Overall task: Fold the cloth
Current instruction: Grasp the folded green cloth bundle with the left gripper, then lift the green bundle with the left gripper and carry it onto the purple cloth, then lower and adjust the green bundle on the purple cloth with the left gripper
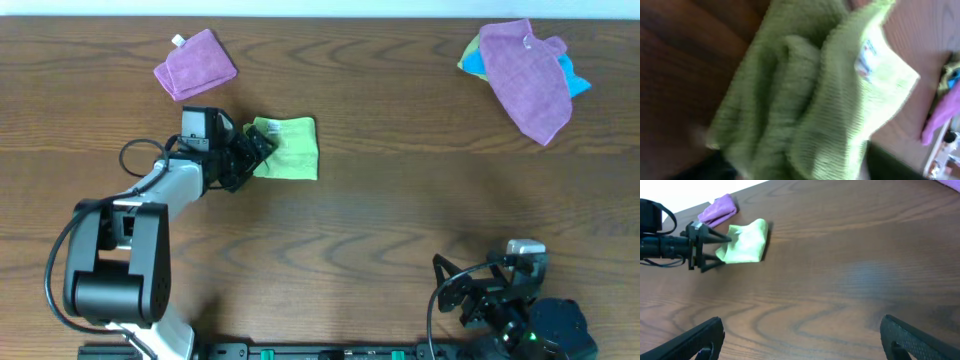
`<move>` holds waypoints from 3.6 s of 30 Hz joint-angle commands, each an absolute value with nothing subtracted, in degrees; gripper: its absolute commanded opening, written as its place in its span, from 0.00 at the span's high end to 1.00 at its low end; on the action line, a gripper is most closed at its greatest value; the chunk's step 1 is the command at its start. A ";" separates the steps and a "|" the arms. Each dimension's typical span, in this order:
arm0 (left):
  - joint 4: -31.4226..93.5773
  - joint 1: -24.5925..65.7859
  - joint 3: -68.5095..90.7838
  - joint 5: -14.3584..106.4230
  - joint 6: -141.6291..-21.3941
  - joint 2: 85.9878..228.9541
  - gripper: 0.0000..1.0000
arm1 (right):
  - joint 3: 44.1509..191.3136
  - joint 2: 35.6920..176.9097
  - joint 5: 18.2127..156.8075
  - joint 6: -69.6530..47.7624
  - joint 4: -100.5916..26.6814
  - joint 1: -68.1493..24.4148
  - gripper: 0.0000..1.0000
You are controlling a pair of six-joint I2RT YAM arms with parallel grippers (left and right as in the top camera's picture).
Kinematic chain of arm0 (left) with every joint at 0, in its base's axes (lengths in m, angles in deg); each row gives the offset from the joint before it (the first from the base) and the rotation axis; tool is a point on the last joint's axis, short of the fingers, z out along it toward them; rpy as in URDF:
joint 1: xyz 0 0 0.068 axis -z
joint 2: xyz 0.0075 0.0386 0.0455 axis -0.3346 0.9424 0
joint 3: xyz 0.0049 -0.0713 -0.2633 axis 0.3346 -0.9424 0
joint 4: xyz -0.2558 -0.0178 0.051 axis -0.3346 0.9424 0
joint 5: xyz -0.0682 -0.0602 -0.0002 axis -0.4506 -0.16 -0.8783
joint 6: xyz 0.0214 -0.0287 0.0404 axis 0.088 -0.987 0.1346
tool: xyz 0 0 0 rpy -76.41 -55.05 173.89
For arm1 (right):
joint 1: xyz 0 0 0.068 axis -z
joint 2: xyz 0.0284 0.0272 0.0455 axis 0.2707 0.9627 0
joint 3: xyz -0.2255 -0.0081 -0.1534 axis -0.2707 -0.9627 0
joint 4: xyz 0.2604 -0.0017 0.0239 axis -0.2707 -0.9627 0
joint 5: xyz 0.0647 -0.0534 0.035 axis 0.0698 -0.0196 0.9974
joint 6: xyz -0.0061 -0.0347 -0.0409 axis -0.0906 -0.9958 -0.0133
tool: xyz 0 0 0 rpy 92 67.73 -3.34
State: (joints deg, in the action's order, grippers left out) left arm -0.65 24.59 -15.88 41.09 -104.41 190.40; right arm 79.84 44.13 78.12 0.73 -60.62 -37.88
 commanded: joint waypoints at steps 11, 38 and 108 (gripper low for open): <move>-2.20 24.98 -16.51 40.44 -98.94 193.85 0.94 | 79.65 43.80 77.34 1.93 -60.77 -37.31 0.01; 3.90 14.82 26.63 38.01 -99.60 199.23 0.94 | 79.65 43.80 77.34 1.91 -60.77 -37.31 0.01; 17.01 6.75 39.86 52.37 -90.22 219.42 0.57 | 79.65 43.80 77.34 1.91 -60.77 -37.31 0.01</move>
State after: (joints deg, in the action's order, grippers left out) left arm 16.47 7.56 38.37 51.63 -90.79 219.47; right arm 79.78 44.13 77.93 0.90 -60.68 -37.88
